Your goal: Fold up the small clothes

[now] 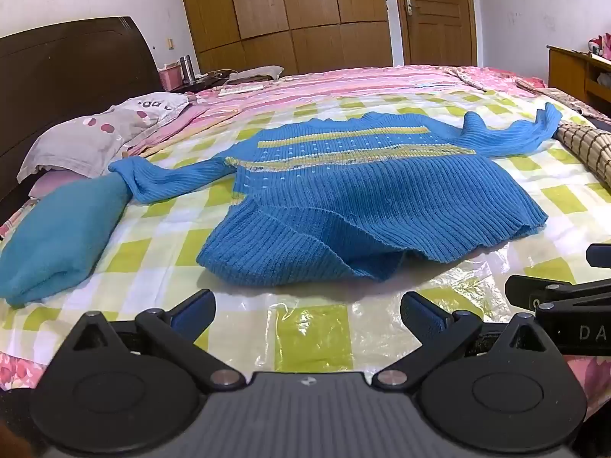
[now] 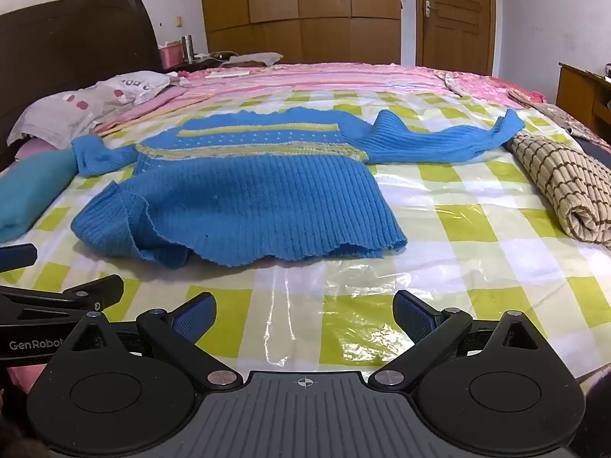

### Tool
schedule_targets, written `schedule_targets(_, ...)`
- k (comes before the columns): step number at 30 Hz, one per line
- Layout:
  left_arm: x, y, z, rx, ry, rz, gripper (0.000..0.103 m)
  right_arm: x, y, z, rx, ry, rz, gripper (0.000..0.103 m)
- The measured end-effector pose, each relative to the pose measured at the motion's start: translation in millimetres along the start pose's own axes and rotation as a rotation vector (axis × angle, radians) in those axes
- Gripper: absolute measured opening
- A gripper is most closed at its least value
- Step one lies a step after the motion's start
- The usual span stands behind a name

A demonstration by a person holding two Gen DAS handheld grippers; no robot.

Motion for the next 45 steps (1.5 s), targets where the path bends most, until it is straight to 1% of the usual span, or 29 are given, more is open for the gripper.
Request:
schedule_targets(11,-0.3,-1.1,-4.4,-0.004,0.004,-0.001,0.103,0.0,-0.2,-1.1,0.001,-0.004,0.003,0.099)
schedule_targets(22,-1.6,-1.3,-0.9,0.000,-0.003,0.001,0.103,-2.3,-1.5,-1.5,0.007,-0.009,0.002,0.099)
schedule_targets(45,3.4,0.1,-1.9,0.000,0.000,-0.021,0.103,5.3,2.5,0.4,0.035,-0.035,-0.012,0.098)
Point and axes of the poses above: each gripper's, at about its wrist camera, not at the fingertips, and x roughly against the way its jaws point, z to its left, y to its top, the point moved 3 cm from there along -x, roughly the way its jaws point, and after that the axes turned 9 degrees about y, right-handed, at the moved point
